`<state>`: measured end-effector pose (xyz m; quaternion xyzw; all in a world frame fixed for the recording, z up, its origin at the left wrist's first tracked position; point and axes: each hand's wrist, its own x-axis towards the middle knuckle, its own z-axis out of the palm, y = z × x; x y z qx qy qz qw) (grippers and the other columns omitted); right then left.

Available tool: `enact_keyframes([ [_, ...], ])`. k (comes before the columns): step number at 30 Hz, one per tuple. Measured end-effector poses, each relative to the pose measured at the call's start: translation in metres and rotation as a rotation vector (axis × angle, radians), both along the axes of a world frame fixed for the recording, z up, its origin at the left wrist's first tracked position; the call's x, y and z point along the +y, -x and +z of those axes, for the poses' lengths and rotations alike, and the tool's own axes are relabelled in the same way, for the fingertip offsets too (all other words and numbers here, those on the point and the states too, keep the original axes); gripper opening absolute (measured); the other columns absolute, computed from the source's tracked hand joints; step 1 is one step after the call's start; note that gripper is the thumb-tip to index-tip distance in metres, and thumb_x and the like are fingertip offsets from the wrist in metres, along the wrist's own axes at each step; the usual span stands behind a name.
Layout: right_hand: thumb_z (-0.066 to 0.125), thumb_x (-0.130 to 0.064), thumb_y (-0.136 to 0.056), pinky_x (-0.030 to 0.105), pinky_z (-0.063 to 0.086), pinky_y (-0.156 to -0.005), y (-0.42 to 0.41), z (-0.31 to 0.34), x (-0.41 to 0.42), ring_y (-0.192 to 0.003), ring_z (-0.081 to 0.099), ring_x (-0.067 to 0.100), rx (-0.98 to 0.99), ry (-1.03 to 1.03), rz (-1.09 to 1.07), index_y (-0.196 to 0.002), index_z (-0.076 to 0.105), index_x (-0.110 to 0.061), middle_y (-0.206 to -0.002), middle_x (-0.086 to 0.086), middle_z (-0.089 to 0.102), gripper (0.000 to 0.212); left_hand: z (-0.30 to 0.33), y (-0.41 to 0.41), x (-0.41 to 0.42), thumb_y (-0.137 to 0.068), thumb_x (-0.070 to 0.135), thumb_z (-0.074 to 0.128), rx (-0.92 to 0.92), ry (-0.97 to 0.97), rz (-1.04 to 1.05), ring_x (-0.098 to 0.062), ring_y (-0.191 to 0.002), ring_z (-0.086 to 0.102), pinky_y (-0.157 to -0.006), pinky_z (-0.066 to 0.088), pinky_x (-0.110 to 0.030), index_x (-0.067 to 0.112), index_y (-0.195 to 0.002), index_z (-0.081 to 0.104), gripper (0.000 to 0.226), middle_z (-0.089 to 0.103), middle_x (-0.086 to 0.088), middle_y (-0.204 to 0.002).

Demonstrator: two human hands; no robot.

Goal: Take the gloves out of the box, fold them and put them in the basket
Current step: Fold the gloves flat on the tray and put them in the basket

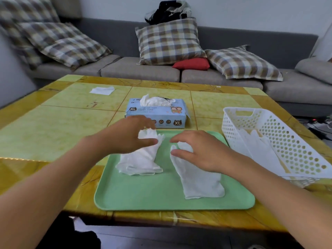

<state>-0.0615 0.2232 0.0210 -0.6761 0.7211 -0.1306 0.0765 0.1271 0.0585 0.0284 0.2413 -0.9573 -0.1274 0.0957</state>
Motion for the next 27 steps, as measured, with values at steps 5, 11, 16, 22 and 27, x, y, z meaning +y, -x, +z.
enact_keyframes([
  [5, 0.067, -0.036, -0.096, 0.038, 0.051, -0.095, -0.047, 0.001, -0.084, -0.109, 0.064, 0.017, -0.177, 0.024, -0.019, -0.129, 0.068, -0.021, -0.123, -0.002, 0.069, 0.036, -0.005, -0.033, -0.023, -0.083, 0.051, 0.075, -0.217, 0.025, 0.192, -0.015, -0.105, 0.052, -0.089, 0.045, -0.031, 0.026, -0.132, 0.056, 0.059, 0.059, 0.004, -0.125],
  [11, 0.081, -0.043, -0.082, 0.032, 0.050, -0.071, -0.071, -0.013, -0.099, -0.075, 0.059, 0.010, -0.154, 0.062, 0.034, -0.091, 0.074, -0.021, -0.081, -0.008, 0.063, 0.025, -0.002, -0.033, -0.033, -0.081, 0.038, 0.081, -0.256, -0.064, 0.102, -0.016, -0.091, 0.055, -0.075, 0.046, -0.031, 0.026, -0.098, 0.052, 0.035, 0.055, 0.009, -0.095],
  [16, 0.084, -0.033, -0.079, 0.029, 0.052, -0.082, -0.063, -0.029, -0.065, -0.089, 0.064, 0.008, -0.113, -0.178, 0.117, -0.099, 0.078, -0.021, -0.096, -0.010, 0.071, 0.024, -0.003, -0.035, -0.037, -0.082, 0.029, 0.082, -0.371, -0.101, 0.023, -0.015, -0.096, 0.058, -0.075, 0.043, -0.027, 0.027, -0.091, 0.054, 0.029, 0.055, 0.011, -0.097],
  [22, 0.073, -0.021, -0.092, 0.014, 0.046, -0.068, -0.039, -0.034, -0.052, -0.069, 0.063, -0.002, -0.402, -0.055, 0.065, -0.087, 0.081, -0.015, -0.081, -0.011, 0.076, 0.011, -0.016, -0.024, -0.022, -0.084, 0.047, 0.076, -0.462, -0.049, 0.065, -0.019, -0.087, 0.054, -0.070, 0.041, -0.029, 0.018, -0.095, 0.058, 0.036, 0.058, 0.002, -0.098],
  [27, 0.060, -0.013, -0.101, 0.039, 0.055, -0.081, -0.028, -0.035, -0.040, -0.080, 0.061, 0.015, -0.858, 0.080, -0.046, -0.089, 0.077, -0.006, -0.084, 0.015, 0.073, 0.022, -0.022, -0.018, -0.014, -0.079, 0.058, 0.075, -0.539, 0.043, 0.134, -0.021, -0.083, 0.053, -0.071, 0.044, -0.032, 0.020, -0.096, 0.053, 0.047, 0.048, 0.004, -0.084],
])
